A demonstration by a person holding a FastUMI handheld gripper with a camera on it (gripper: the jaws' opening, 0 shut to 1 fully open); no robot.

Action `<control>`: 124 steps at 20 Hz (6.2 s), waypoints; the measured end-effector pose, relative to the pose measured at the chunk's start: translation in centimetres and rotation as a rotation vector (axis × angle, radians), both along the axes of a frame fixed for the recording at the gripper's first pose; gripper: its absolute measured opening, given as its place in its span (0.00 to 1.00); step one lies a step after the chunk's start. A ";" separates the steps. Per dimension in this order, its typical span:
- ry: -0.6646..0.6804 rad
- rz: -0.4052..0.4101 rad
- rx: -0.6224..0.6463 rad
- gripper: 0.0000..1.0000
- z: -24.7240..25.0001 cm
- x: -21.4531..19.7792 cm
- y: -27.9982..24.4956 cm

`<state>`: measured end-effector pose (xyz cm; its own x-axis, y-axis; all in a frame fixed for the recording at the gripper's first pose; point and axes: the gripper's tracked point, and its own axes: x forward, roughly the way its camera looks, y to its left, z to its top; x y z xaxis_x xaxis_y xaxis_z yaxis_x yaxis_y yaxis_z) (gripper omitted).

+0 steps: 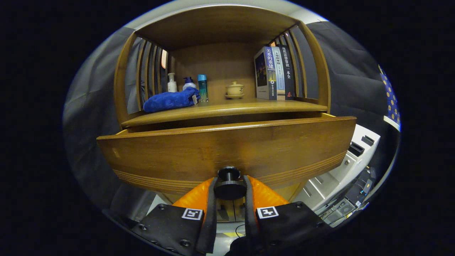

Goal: Pull open the drawer, take out the items inside it, and place them on the countertop above the cabinet.

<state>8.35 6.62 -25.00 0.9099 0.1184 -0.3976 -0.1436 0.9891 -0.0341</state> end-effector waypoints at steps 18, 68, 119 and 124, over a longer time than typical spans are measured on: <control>0.079 -0.004 -0.005 0.35 -0.4 -10.9 -2.4; 0.647 0.039 -0.147 0.99 -0.3 6.6 1.7; 0.428 -0.002 -0.085 0.58 13.1 23.4 6.8; 0.349 0.008 -0.021 0.84 15.1 20.8 6.5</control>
<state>29.16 13.10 -9.88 0.7179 0.1139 -0.6867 -0.1581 0.9874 -0.0015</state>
